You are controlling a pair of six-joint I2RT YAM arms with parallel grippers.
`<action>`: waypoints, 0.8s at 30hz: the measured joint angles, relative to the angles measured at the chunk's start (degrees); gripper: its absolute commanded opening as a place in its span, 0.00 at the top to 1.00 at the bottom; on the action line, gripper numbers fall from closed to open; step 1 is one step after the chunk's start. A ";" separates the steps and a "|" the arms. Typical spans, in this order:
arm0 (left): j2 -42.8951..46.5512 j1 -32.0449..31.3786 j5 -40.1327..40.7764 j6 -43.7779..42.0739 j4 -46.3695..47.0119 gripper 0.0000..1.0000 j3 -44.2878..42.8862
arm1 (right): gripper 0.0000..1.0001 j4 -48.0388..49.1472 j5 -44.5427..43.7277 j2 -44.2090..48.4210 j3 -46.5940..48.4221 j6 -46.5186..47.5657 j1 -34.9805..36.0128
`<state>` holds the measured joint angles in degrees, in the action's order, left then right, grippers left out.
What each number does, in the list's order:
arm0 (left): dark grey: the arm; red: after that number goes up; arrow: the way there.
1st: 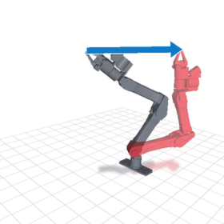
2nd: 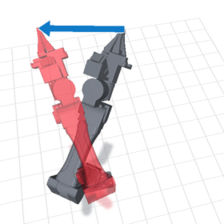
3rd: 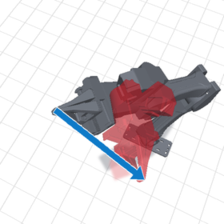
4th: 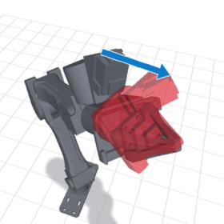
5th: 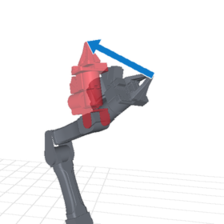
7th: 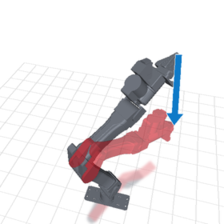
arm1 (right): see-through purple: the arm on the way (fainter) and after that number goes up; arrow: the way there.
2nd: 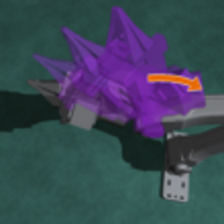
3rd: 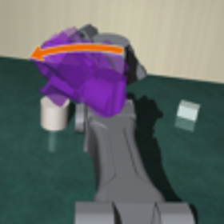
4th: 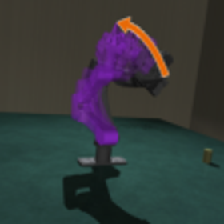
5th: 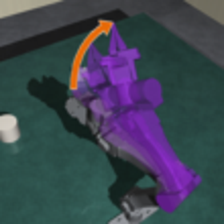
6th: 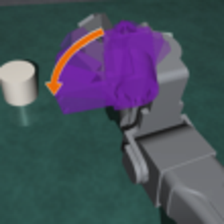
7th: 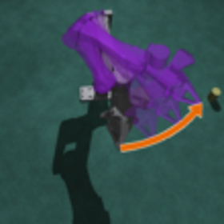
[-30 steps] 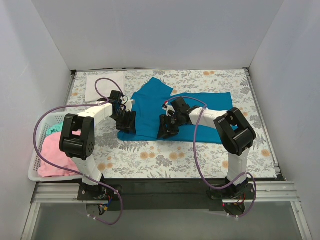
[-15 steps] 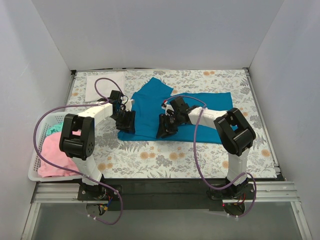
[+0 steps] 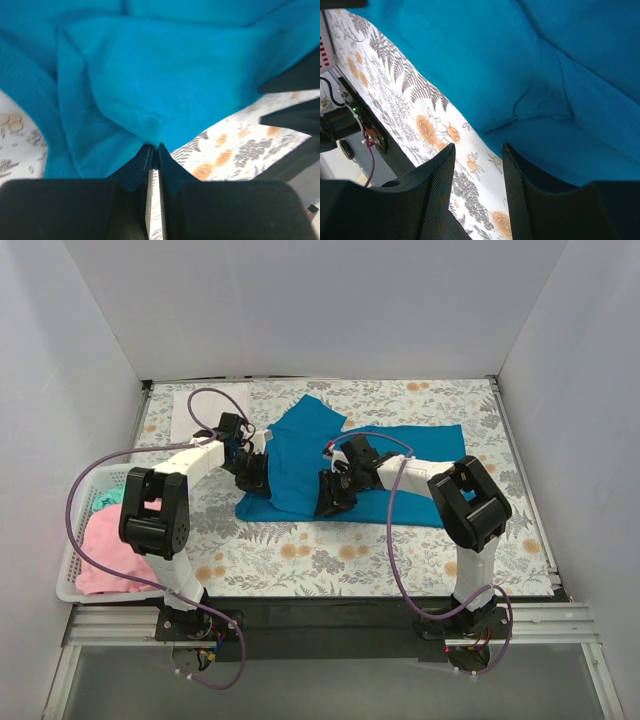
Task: Fold and stack the t-shirts
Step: Fold the tshirt
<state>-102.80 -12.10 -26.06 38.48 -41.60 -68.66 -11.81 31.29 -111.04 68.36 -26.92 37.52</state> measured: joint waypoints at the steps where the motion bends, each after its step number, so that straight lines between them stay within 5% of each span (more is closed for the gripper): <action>1: -0.09 0.00 -0.70 -0.04 -0.02 0.99 -0.52 | 0.49 -0.02 0.31 0.07 -0.52 0.85 -0.37; 11: -7.32 0.00 -8.96 3.15 2.01 1.00 -12.94 | 0.56 -1.33 -1.11 8.41 -6.27 10.21 -2.14; 24: -15.02 0.02 -13.90 16.09 17.88 1.00 -19.85 | 0.66 -5.46 -10.51 10.25 -9.03 16.48 -3.30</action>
<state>-117.82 -12.08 -39.97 54.57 -23.73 -88.51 -17.28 20.78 -100.79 59.33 -10.44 34.22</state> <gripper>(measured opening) 0.028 0.347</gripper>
